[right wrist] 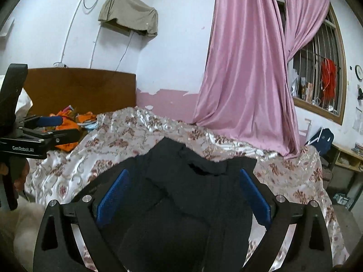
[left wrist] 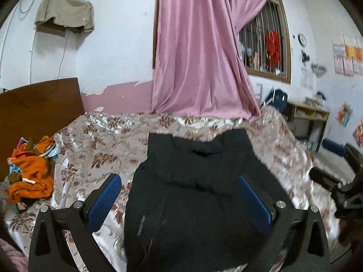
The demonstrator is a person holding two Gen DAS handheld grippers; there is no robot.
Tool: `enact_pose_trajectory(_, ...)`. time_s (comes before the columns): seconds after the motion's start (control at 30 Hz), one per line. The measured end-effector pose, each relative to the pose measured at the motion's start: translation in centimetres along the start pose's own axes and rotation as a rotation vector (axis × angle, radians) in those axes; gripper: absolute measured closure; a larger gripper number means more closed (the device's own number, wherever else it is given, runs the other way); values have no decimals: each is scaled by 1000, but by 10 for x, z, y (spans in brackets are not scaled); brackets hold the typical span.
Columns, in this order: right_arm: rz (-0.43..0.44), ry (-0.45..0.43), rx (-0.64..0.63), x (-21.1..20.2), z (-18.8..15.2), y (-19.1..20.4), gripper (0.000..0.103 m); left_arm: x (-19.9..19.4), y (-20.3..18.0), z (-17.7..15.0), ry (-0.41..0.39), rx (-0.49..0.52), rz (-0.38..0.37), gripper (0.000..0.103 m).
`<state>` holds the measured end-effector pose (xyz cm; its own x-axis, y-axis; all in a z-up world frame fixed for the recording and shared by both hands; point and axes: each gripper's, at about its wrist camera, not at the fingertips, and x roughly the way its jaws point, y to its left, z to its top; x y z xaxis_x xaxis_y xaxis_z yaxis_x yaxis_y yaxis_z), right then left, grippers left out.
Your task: Fold large clothes
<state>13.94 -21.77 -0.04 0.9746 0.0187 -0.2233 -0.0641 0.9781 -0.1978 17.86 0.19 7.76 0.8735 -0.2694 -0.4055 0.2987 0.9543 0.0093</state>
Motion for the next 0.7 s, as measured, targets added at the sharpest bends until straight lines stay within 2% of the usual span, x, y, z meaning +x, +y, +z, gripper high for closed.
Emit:
enact_pose_trajectory(0.23, -21, 89, -9, -5, -33, 1, 8, 16, 4, -40, 144, 54, 12, 0)
enact_pose_trajectory(0.33, -32, 127, 5, -5, -45, -4, 8, 26, 8, -56, 225, 79, -7, 0)
enact_pose_trajectory(0.4, -34, 163, 16, -2, -55, -7, 8, 38, 9, -67, 316, 131, -40, 0)
enact_pose_trajectory(0.57, -11, 317, 28, 18, -92, -13, 8, 67, 4, -91, 491, 264, -66, 0)
enact_pose_trajectory(0.7, 13, 463, -5, 40, -131, -11, 8, 85, -5, -104, 564, 309, -100, 0)
